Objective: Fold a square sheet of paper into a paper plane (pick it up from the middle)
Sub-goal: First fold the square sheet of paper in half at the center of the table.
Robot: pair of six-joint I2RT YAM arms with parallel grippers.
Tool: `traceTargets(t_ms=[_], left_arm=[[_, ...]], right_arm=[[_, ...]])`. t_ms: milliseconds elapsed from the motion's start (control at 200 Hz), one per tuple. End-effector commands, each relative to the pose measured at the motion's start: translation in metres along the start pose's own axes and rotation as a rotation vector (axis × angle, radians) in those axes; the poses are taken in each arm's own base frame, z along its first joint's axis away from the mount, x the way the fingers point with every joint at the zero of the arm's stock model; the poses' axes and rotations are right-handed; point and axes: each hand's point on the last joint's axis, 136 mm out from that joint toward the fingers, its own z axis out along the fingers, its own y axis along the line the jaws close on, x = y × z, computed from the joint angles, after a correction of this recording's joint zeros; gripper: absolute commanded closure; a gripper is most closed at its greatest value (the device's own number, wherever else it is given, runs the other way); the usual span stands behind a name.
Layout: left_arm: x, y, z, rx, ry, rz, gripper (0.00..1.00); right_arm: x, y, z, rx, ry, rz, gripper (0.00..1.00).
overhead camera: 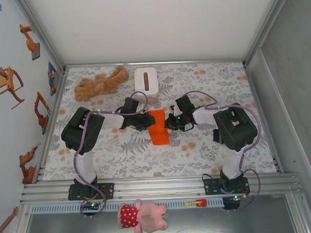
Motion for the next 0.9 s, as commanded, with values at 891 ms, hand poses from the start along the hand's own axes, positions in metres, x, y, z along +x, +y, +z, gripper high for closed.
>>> traceTargets(t_ms=[891], left_arm=[[-0.026,-0.009,-0.001,-0.062,-0.099,0.061,0.86]], right_arm=[[0.082,-0.145,0.009,0.525,0.191,0.181,1.00]])
